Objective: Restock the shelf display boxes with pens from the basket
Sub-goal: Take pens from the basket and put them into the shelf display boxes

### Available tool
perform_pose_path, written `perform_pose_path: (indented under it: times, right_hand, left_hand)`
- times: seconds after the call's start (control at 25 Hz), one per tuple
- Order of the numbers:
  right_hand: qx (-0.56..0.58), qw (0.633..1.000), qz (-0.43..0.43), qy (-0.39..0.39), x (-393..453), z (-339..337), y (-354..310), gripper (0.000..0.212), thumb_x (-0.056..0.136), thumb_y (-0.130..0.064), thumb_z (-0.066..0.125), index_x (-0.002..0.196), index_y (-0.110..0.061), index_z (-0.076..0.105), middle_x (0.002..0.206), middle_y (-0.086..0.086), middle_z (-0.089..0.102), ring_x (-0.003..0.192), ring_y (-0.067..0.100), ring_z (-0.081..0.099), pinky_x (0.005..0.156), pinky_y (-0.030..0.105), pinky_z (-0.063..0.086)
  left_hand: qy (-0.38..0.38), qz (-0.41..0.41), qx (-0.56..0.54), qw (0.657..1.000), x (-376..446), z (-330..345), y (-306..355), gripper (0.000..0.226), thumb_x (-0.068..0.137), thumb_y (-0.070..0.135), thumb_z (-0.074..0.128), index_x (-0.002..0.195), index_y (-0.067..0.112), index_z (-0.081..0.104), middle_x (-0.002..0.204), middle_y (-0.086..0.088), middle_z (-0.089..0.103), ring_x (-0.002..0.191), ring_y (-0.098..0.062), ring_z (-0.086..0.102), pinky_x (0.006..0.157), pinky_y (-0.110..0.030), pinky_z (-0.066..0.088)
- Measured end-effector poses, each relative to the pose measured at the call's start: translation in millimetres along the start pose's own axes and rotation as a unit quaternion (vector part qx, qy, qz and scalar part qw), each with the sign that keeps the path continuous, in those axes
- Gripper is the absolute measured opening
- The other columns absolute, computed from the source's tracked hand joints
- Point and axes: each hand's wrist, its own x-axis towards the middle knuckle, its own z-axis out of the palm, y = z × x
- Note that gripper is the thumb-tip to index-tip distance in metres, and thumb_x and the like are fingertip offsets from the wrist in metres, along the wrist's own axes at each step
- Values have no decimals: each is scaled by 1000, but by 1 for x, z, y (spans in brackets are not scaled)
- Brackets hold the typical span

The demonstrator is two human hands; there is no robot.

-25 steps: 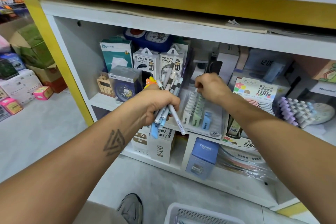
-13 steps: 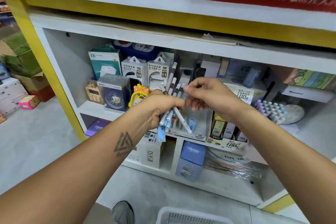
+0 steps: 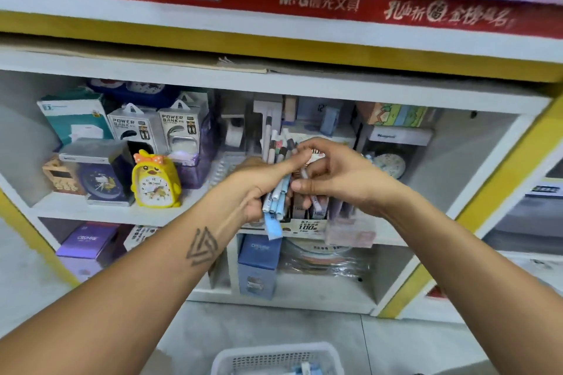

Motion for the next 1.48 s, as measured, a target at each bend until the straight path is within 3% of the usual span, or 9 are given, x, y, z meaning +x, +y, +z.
perform_pose_path:
  times: [0.12, 0.2, 0.32, 0.44, 0.56, 0.68, 0.88, 1.08, 1.48]
  right_hand:
    - [12, 997, 21, 67, -16, -30, 8, 90, 84, -4, 77, 152, -32, 26, 83, 18, 75, 75, 36, 73, 60, 34, 55]
    - [40, 996, 24, 72, -26, -45, 12, 105, 83, 2, 77, 153, -47, 16, 85, 21, 74, 76, 38, 74, 57, 32, 57]
    - [5, 996, 21, 82, -39, -60, 18, 110, 81, 2, 79, 154, -50, 14, 86, 17, 75, 76, 39, 74, 59, 34, 58]
    - [-39, 992, 15, 117, -47, -71, 24, 95, 82, -1, 79, 150, -43, 27, 77, 9, 72, 69, 39, 73, 59, 36, 59]
    - [-69, 977, -4, 202, -53, -80, 28, 49, 92, -8, 70, 132, -22, 44, 80, 25, 62, 65, 36, 73, 66, 45, 62]
    - [-81, 954, -49, 284, -56, -86, 33, 19, 95, -10, 66, 107, -12, 50, 76, 18, 68, 66, 30, 74, 68, 44, 63]
    - [-162, 936, -91, 299, -45, -73, 37, 22, 90, -17, 74, 89, -20, 52, 74, 5, 73, 73, 12, 73, 67, 30, 59]
    - [-315, 904, -89, 276, -33, -58, 54, 27, 84, -24, 79, 80, -26, 53, 72, -3, 66, 72, 21, 64, 68, 45, 55]
    - [-328, 915, -46, 230, -27, -52, 54, 27, 81, -28, 81, 73, -27, 55, 70, -8, 62, 71, 19, 59, 68, 51, 55]
  left_hand:
    - [4, 2, 35, 999, 8, 10, -4, 60, 63, 21, 92, 112, -3, 67, 63, -8, 65, 44, -15, 56, 42, -22, 45]
    - [24, 6, 52, 998, 11, 15, -9, 53, 64, 13, 90, 108, -4, 67, 59, -8, 63, 42, -16, 55, 41, -21, 44]
    - [29, 7, 70, 997, 14, 27, -15, 44, 66, 8, 88, 102, -3, 66, 56, -9, 63, 42, -17, 55, 42, -22, 45]
    - [28, 5, 82, 996, 17, 37, -18, 40, 65, 7, 88, 97, -1, 66, 58, -9, 64, 44, -17, 58, 45, -24, 48]
    - [22, 3, 82, 996, 18, 43, -19, 32, 66, 6, 87, 90, 2, 66, 56, -8, 64, 42, -17, 57, 43, -24, 47]
    - [20, 2, 73, 997, 19, 47, -20, 26, 67, 5, 86, 84, 5, 66, 54, -7, 64, 39, -16, 55, 41, -22, 46]
    - [17, 5, 71, 997, 20, 46, -22, 22, 69, 6, 86, 80, 6, 67, 54, -6, 63, 42, -16, 55, 42, -23, 46]
    - [22, 5, 78, 997, 20, 41, -22, 22, 70, 6, 85, 81, 5, 67, 54, -7, 64, 41, -16, 55, 42, -22, 47]
    - [11, 12, 66, 998, 15, 35, -24, 26, 70, 4, 84, 89, 3, 68, 58, -9, 63, 44, -18, 55, 43, -24, 48]
